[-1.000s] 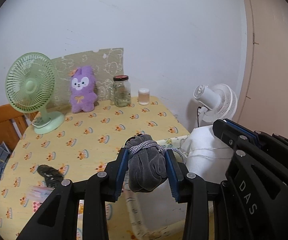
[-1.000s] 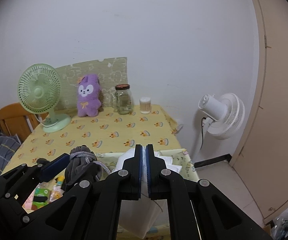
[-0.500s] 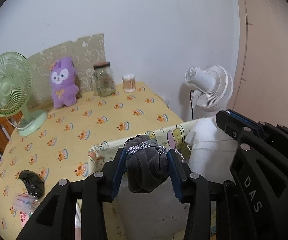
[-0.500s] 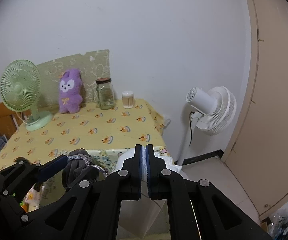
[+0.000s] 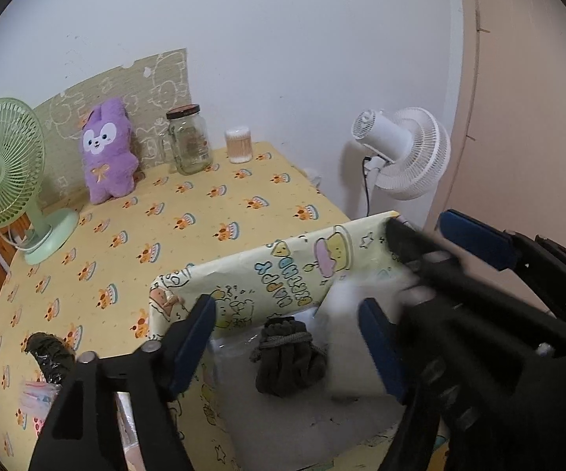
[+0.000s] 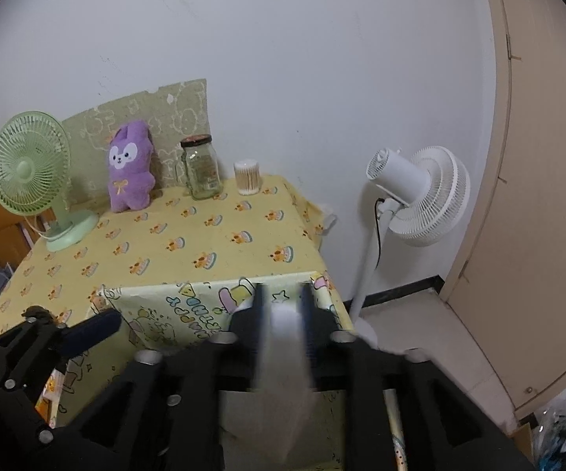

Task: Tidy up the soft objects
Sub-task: 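Release the grey bundle and white towel into the fabric box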

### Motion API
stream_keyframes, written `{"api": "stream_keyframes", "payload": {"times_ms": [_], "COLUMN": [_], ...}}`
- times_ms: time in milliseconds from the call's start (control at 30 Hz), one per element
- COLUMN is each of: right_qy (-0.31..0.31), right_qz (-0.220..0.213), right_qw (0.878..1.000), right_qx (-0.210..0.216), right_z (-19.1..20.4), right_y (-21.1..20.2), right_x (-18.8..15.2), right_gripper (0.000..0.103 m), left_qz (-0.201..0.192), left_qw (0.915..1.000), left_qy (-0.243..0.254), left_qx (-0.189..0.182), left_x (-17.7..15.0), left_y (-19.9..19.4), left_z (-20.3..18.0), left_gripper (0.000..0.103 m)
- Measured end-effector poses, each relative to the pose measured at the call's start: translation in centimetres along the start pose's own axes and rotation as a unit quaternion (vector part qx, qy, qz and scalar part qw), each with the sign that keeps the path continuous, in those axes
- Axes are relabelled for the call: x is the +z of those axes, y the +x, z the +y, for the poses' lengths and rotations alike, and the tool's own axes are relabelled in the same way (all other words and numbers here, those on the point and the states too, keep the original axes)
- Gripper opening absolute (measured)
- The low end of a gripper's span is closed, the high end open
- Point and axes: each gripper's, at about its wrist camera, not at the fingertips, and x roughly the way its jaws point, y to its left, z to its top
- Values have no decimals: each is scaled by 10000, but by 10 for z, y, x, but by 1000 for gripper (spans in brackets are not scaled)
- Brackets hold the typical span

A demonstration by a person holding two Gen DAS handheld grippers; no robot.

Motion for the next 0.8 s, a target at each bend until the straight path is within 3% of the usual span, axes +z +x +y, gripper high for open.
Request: {"api": "stream_keyframes", "payload": {"times_ms": [100,467,800], "right_qy": [31,67,87], "right_qz": [49,52,-61], "right_qw": [10000,10000,9999], "right_qx": [22,15,46], "right_z": [-1,2,10], "right_y": [0,-15,-36], "right_x": [-1,-4,-5], "right_gripper": [64,91,95], "left_qz": [-63,-308,-463], "left_qw": [10000,9995,9989], "left_qy": [46,102,75], "left_qx": [-20,29,-40], "left_x": [0,-5,-9], "left_y": [-2,-16,-38], "left_z": [-2,-2,4], "left_gripper": [90,96,98]}}
